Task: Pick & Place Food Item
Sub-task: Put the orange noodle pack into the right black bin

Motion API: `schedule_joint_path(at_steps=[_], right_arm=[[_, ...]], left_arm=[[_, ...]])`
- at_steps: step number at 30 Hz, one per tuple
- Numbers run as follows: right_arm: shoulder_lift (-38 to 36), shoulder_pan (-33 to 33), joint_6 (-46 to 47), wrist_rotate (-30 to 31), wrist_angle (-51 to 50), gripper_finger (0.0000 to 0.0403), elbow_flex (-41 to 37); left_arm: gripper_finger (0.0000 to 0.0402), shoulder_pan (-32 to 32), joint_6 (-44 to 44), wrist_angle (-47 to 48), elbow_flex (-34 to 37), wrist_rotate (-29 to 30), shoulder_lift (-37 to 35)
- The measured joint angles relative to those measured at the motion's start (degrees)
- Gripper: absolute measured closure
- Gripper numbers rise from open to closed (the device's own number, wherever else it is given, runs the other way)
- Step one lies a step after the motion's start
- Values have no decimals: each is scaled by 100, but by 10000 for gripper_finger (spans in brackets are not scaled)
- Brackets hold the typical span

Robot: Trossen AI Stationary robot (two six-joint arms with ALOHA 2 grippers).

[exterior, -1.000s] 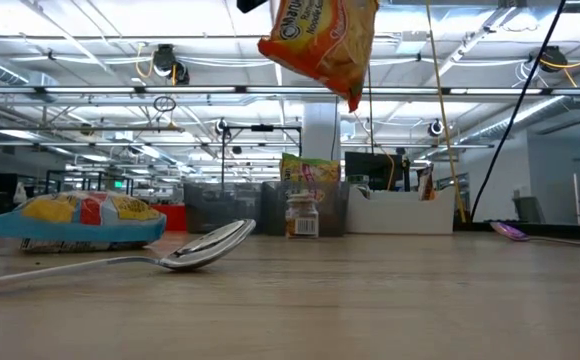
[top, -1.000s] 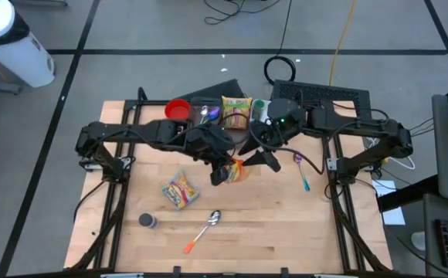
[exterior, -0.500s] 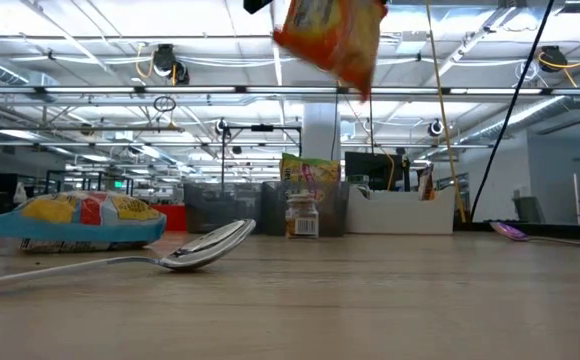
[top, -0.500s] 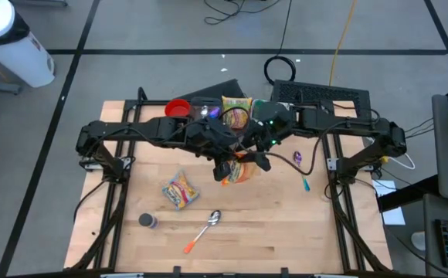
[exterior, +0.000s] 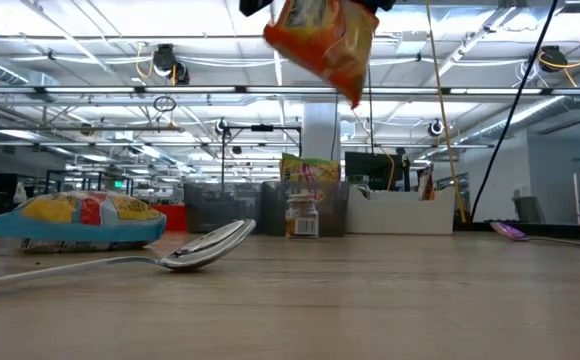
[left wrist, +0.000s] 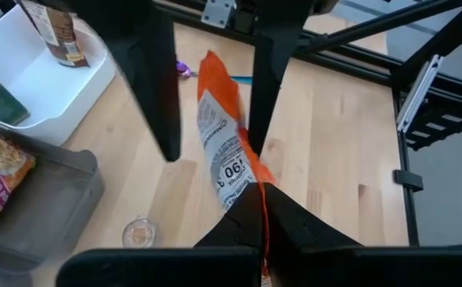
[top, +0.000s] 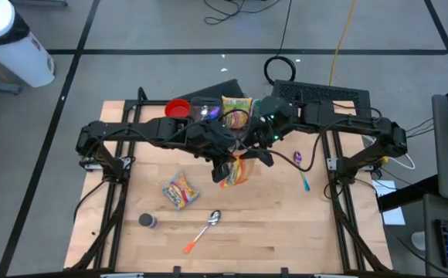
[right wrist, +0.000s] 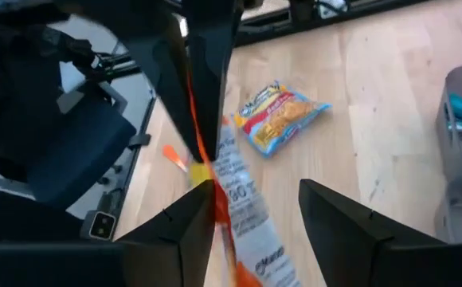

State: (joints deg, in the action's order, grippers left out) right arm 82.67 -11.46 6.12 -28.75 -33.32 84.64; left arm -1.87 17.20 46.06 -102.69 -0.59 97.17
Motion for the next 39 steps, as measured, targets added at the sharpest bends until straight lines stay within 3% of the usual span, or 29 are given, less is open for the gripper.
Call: schedule_joint_path(at_steps=[17, 27, 34, 39], right_arm=[[0, 9, -103, -149, -152, 290, 0], [0, 11, -197, -154, -145, 394, 0], [0, 30, -232, -104, -125, 401, 0], [0, 35, -235, -95, -125, 402, 0]], left_arm=[[401, 2, -5, 46, 0, -42, 0], [401, 4, -5, 44, 0, -38, 0], [399, 4, 111, 44, 0, -38, 0], [371, 68, 148, 38, 0, -142, 0]])
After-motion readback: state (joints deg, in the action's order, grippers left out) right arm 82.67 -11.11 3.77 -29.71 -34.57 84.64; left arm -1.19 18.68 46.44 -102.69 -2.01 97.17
